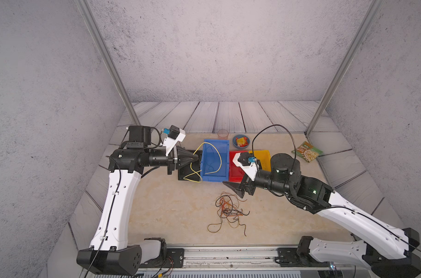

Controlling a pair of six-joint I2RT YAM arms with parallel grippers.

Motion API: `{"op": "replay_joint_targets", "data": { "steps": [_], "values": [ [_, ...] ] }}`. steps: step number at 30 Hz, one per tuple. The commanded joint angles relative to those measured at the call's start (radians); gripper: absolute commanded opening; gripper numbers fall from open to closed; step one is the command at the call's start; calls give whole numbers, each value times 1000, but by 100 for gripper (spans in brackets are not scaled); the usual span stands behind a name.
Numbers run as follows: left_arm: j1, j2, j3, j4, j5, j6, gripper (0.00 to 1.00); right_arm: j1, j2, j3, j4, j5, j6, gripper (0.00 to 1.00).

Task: Untangle and sort cables by color
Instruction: Untie the cable.

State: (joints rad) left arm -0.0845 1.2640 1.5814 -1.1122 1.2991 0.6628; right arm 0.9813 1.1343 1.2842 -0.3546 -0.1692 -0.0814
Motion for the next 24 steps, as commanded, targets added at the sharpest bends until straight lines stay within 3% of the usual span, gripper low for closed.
{"op": "replay_joint_targets", "data": {
  "steps": [1, 4, 6, 8, 10, 14, 19, 21, 24],
  "values": [
    [-29, -2, 23, -254, 36, 373, 0, -1, 54, 36, 15, -126, 139, 96],
    [-34, -6, 14, -318, 49, 477, 0, -1, 89, 45, 71, -201, 188, 85],
    [-34, -8, 12, -319, 51, 481, 0, -1, 105, 38, 116, -242, 230, 65],
    [-34, -9, 13, -323, 48, 487, 0, -1, 113, 35, 137, -257, 237, 27],
    [-34, -10, 18, -330, 44, 492, 0, -2, 105, 30, 139, -218, 236, 1],
    [-34, -12, 17, -330, 37, 488, 1, -2, 62, 8, 139, -129, 218, 0],
    [-34, -18, -9, -230, -3, 346, 56, -5, -2, -20, 98, 48, 162, 0],
    [-34, -23, -37, -188, -28, 303, 70, -13, -19, -22, 57, 142, 129, 0],
    [-35, -23, -107, -69, -103, 184, 84, -49, -22, 1, -60, 317, 100, 0]
  ]
}}
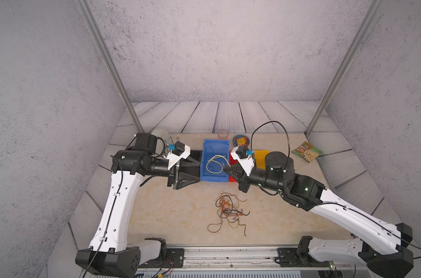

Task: Untangle and sort cables by color
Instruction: Untie the cable, then place the cable in the bin.

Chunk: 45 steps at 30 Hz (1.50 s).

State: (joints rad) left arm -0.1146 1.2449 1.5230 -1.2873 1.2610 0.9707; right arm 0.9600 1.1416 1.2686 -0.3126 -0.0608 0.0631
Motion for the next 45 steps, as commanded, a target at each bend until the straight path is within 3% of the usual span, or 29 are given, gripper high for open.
{"op": "replay_joint_targets", "data": {
  "steps": [1, 6, 10, 12, 21, 24, 36, 40, 45],
  "values": [
    [-5, -3, -75, 164, -113, -184, 86, -53, -19, 39, -169, 255, -50, 0],
    [-5, -18, -188, 286, -274, -230, 89, -260, 1, 44, -327, 365, -42, 0],
    [-5, -26, -285, 373, -360, -241, 92, -495, 22, -32, -305, 343, 23, 0],
    [-5, -31, -320, 408, -405, -251, 95, -541, 51, -52, -280, 319, 38, 0],
    [-1, -77, -404, 504, -713, -326, 95, -573, 198, -37, -241, 263, 130, 0],
    [1, -94, -433, 496, -762, -318, 95, -573, 247, -38, -247, 257, 152, 0],
    [6, -124, -471, 438, -732, -287, 95, -583, 522, 28, -155, 169, 201, 0],
    [7, -125, -477, 413, -672, -264, 95, -591, 611, 27, -106, 196, 221, 0],
    [7, -135, -492, 404, -704, -246, 95, -617, 670, -4, -89, 234, 278, 0]
  ]
}}
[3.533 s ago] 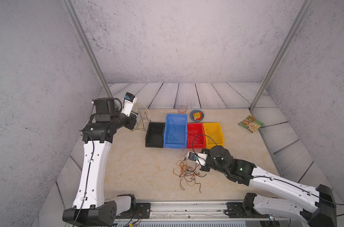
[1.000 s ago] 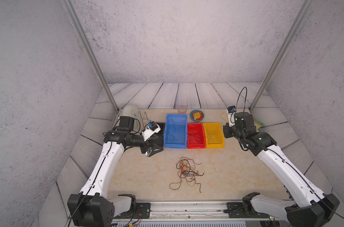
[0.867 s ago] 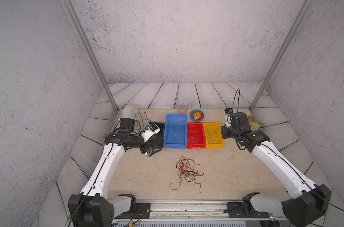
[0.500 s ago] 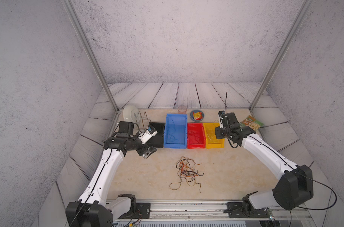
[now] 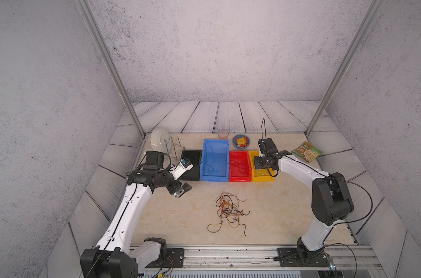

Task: Untangle and sort cables by color
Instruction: Place the cable in the bin, then adjust the cable in the bin.

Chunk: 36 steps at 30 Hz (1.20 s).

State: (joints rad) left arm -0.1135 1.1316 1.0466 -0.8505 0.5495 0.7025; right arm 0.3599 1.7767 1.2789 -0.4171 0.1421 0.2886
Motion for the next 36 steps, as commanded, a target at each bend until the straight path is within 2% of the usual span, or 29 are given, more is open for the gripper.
{"op": "replay_joint_targets", "data": {
  "steps": [1, 3, 8, 12, 13, 20, 24, 30, 36],
  "values": [
    [10, -25, -20, -35, 5, 27, 95, -18, 39, -22, 25, 36, 55, 0],
    [14, -32, -29, -37, 6, 27, 95, -23, 52, -20, 27, 39, 55, 0],
    [17, -32, -43, -43, 29, 38, 95, -36, 90, 20, 0, -21, 72, 17],
    [17, -30, -37, -47, 39, 42, 95, -39, 77, 23, 0, -28, 87, 46],
    [16, -29, -36, -50, 43, 44, 95, -42, 73, 30, -9, -25, 86, 50],
    [17, -15, -19, -71, 81, 65, 95, -41, -7, 69, -84, -11, 51, 57],
    [16, -7, -2, -88, 146, 92, 95, -41, -94, 76, -120, 17, 24, 60],
    [-8, 8, 61, -120, 236, 103, 94, -41, -212, 84, -168, 76, -55, 70],
    [-38, 31, 83, -107, 239, 98, 94, -41, -260, 64, -146, 167, -133, 73]
  ]
}}
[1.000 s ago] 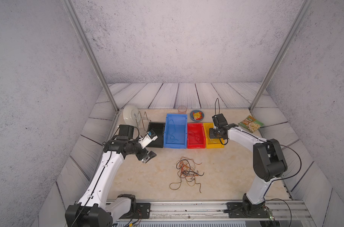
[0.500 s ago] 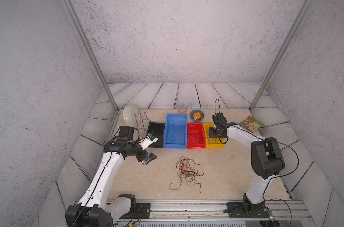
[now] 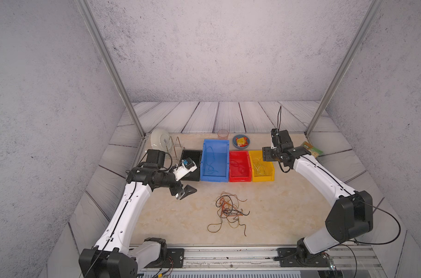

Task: Untangle and sort cables by color
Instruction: Adjust the cable in the bin.

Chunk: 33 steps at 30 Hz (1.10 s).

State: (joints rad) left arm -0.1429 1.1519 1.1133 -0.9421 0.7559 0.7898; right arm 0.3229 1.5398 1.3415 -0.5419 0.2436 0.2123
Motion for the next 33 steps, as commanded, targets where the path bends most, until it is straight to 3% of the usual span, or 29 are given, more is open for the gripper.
{"op": "replay_joint_targets", "data": {
  "steps": [1, 9, 13, 16, 21, 33],
  "values": [
    [-11, 13, 13, -10, 33, 7, 94, -4, -19, 1, -23, 71, -67, 74],
    [-18, 4, -20, -3, 39, -1, 94, -28, 24, 4, -93, 151, -10, 76],
    [-18, 3, -30, -4, 39, 2, 94, -97, 3, -43, -78, 107, 76, 78],
    [-18, 1, -35, -6, 41, 4, 93, -160, -3, -64, -96, 17, 148, 77],
    [-18, 1, -44, -7, 39, 4, 93, -286, -52, -237, 47, -320, 225, 63],
    [-18, 9, -64, -27, 43, 24, 93, -351, 15, -317, 212, -516, 202, 58]
  ]
}}
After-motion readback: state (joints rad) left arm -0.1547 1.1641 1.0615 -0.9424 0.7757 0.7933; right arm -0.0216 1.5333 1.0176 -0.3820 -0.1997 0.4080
